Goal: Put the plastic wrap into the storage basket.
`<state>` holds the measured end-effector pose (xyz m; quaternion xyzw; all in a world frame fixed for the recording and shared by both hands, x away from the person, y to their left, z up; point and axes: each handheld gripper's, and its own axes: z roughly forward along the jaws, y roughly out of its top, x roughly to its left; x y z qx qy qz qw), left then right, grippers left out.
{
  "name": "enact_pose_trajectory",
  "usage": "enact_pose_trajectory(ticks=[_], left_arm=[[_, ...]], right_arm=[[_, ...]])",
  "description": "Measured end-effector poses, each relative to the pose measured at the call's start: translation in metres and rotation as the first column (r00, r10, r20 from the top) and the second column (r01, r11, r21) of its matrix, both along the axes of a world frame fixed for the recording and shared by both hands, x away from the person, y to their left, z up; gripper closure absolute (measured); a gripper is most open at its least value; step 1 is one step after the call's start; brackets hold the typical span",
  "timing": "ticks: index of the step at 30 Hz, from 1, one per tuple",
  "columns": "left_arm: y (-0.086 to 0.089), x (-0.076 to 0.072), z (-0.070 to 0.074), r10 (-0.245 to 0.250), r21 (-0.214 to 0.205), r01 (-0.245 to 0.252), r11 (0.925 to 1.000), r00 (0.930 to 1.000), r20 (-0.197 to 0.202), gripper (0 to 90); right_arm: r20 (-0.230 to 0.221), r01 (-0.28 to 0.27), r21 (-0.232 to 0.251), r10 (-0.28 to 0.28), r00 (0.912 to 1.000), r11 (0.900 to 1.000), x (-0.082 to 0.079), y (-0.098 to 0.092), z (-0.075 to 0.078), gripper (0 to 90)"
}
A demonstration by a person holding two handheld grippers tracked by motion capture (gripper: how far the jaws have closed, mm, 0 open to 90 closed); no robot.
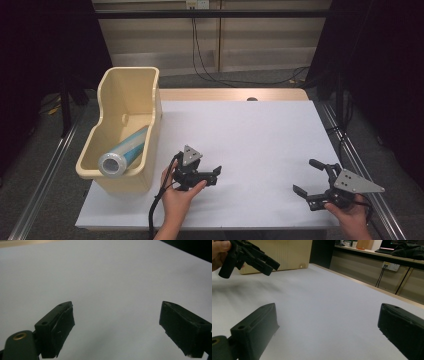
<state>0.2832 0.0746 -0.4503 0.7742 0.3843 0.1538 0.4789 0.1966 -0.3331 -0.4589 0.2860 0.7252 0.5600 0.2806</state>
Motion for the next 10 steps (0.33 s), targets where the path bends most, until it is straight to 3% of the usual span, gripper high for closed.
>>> enact_pose_trajectory(ticks=[3,10], left_arm=[[0.0026,-0.0023,0.002,-0.004,-0.027,0.005,0.9996,0.9983,0.058,12.0],[0.0048,-0.0033,0.003,-0.001,-0.054,0.006,0.9985,0.9964,0.085,10.1]], right_arm=[[-0.006,0.001,0.0,-0.001,1.0,1.0,0.0003,0.0006,-0.0009,1.5],[-0.011,0.011,0.013,-0.01,0.9999,0.9999,0.0013,0.0005,-0.0017,0.7]])
